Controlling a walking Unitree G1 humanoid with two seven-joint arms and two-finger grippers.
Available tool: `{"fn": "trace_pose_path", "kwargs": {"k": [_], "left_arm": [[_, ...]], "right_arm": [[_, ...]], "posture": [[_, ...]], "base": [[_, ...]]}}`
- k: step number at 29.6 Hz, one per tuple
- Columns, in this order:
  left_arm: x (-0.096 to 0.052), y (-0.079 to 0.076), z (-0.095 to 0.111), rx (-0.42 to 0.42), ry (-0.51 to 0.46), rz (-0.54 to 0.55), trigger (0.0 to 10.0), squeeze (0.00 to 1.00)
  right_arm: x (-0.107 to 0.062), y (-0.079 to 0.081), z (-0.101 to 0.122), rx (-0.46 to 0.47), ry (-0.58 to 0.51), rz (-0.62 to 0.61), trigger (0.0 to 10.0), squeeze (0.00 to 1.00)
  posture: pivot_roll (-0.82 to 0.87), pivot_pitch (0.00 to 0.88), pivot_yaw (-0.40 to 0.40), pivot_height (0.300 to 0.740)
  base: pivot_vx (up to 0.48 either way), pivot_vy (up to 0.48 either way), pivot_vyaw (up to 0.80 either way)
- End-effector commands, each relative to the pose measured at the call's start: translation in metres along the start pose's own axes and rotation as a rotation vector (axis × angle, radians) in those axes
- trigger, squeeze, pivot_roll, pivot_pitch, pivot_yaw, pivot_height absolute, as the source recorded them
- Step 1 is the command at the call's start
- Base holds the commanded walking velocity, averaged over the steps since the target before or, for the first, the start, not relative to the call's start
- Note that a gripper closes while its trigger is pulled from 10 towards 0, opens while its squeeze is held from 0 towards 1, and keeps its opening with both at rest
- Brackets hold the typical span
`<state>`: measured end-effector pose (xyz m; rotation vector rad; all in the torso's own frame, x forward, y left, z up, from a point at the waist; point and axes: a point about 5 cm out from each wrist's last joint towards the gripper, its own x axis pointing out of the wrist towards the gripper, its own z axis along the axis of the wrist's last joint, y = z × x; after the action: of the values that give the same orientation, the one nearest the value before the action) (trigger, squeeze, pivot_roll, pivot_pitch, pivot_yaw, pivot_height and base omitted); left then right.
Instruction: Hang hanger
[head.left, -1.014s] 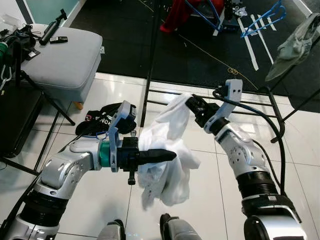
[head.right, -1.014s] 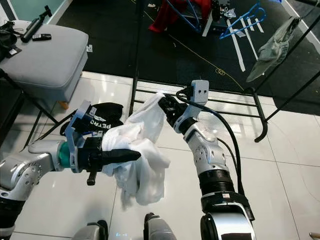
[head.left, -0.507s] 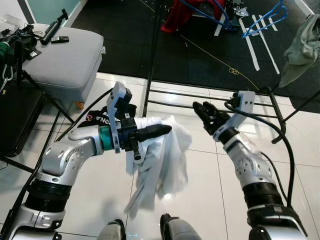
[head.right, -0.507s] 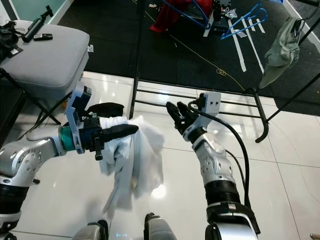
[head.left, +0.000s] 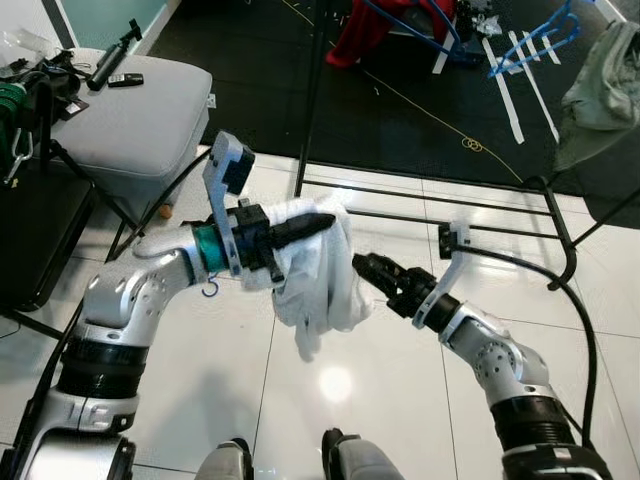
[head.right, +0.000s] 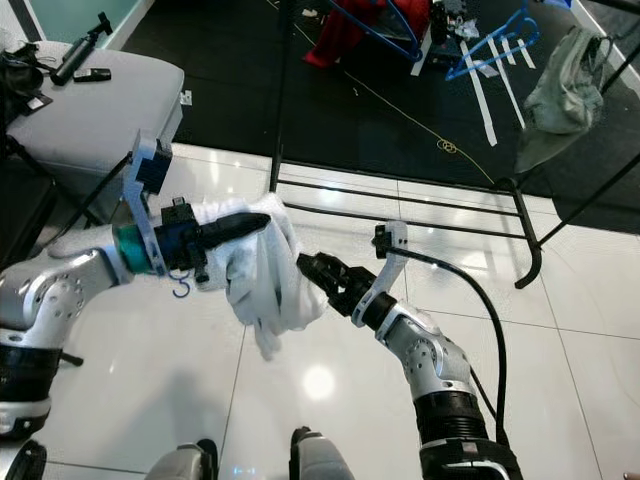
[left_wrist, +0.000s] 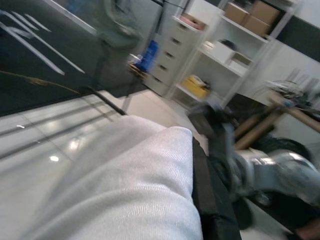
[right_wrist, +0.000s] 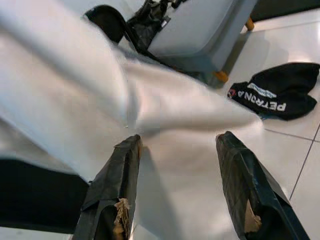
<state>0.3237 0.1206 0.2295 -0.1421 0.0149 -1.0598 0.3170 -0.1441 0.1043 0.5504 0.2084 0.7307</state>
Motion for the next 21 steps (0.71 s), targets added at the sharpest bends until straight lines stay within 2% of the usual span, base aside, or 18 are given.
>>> {"fn": "trace_pose_path", "kwargs": {"k": [1,7,8,11,12,15,18,21], "left_arm": [[0.004,0.002,0.005,0.025,-0.025,0.011,0.0,0.0],[0.006,0.008,0.009,0.044,-0.046,0.047,0.0,0.0],[0.006,0.01,0.013,0.046,-0.061,0.061,0.0,0.0],[0.006,0.01,0.013,0.046,-0.061,0.061,0.0,0.0],[0.007,0.012,0.016,0.047,-0.073,0.07,0.0,0.0],[0.009,0.012,0.024,0.049,-0.093,0.067,0.0,0.0],[0.01,0.012,0.026,0.049,-0.098,0.062,0.0,0.0],[0.011,0.01,0.028,0.053,-0.1,0.042,0.0,0.0]], "right_arm": [[-0.005,-0.007,-0.007,-0.01,0.007,-0.036,10.0,0.0],[-0.006,-0.014,-0.009,-0.026,-0.019,-0.082,10.0,0.0],[-0.009,-0.015,-0.015,-0.011,0.011,-0.085,10.0,0.0],[-0.009,-0.015,-0.015,-0.011,0.011,-0.085,10.0,0.0],[-0.014,-0.016,-0.023,0.013,0.058,-0.079,10.0,0.0],[-0.021,-0.02,-0.037,0.052,0.101,-0.105,10.0,0.0],[-0.024,-0.022,-0.038,0.062,0.09,-0.127,10.0,0.0],[-0.026,-0.031,-0.031,0.053,0.009,-0.189,10.0,0.0]], "posture": [[-0.03,0.121,-0.032,0.74],[-0.03,0.122,-0.03,0.74],[-0.03,0.122,-0.03,0.74],[-0.03,0.122,-0.03,0.74],[-0.03,0.123,-0.028,0.74],[-0.03,0.123,-0.027,0.74],[-0.03,0.123,-0.025,0.74],[-0.03,0.123,-0.023,0.74]], "base": [[0.0,0.0,0.0],[0.0,0.0,0.0],[0.0,0.0,0.0],[0.0,0.0,0.0],[0.0,0.0,0.0],[0.0,0.0,0.0],[0.0,0.0,0.0],[0.0,0.0,0.0]]}}
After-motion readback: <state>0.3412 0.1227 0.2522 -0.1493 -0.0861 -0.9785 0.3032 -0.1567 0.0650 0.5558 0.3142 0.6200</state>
